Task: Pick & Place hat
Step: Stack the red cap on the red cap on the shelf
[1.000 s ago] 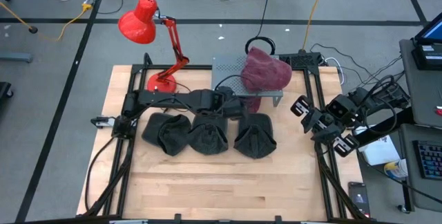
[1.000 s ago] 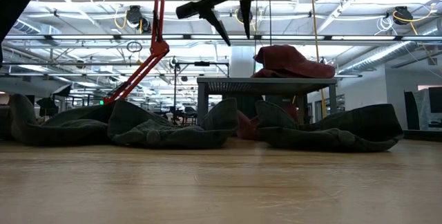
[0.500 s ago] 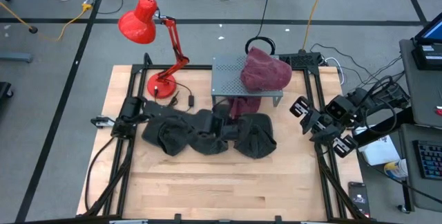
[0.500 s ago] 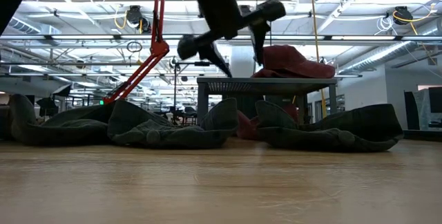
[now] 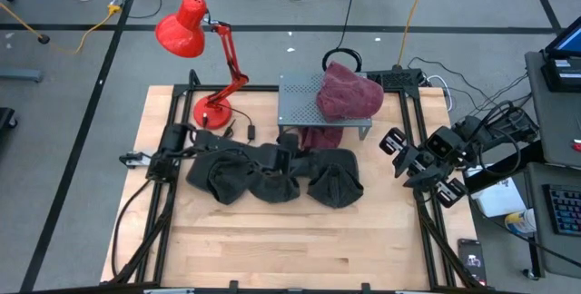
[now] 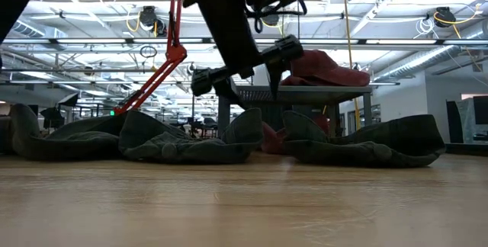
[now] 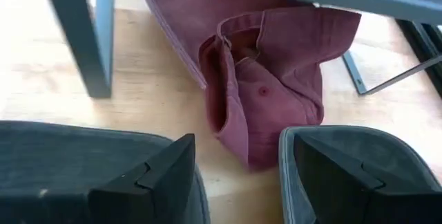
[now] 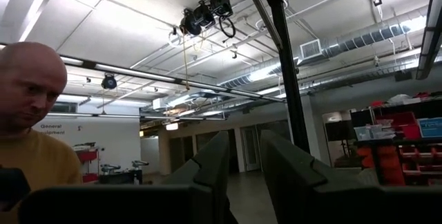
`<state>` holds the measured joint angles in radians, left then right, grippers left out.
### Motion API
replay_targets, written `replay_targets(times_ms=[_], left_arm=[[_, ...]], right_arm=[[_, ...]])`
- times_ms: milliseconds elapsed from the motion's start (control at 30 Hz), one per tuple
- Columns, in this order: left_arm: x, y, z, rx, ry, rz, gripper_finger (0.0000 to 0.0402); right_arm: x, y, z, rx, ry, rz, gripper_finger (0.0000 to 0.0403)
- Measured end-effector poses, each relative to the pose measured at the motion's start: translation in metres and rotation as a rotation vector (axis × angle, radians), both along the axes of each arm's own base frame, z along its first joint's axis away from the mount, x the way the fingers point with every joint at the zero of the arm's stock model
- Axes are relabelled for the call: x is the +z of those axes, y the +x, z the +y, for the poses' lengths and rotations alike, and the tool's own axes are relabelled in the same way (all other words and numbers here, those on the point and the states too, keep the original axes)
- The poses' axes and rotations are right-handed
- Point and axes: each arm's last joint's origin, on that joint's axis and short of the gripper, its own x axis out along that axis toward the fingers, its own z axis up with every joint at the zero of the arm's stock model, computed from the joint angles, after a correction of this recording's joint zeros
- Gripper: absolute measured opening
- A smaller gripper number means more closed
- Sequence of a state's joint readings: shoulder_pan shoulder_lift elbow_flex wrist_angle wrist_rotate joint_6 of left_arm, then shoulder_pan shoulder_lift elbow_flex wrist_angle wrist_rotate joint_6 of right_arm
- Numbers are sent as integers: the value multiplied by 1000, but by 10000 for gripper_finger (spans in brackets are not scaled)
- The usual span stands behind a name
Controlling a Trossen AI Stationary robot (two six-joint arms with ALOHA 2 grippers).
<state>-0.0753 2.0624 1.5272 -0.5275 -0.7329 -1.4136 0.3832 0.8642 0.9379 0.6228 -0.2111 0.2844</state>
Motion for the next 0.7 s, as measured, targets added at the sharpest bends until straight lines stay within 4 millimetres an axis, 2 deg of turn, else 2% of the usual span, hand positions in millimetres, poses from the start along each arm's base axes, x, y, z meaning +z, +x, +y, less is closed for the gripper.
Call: replay_targets(times_ms=[167, 400, 700], left_arm=[[-7, 5, 13, 5, -25, -3, 242], [-25, 14, 16, 14, -18, -24, 243], [-49, 25, 40, -25, -62, -27, 243]], right_arm=[[0, 0, 0, 0, -1, 2, 78], [-1, 0, 0, 3, -2, 7, 77], [-2, 1, 1, 2, -10, 20, 77]])
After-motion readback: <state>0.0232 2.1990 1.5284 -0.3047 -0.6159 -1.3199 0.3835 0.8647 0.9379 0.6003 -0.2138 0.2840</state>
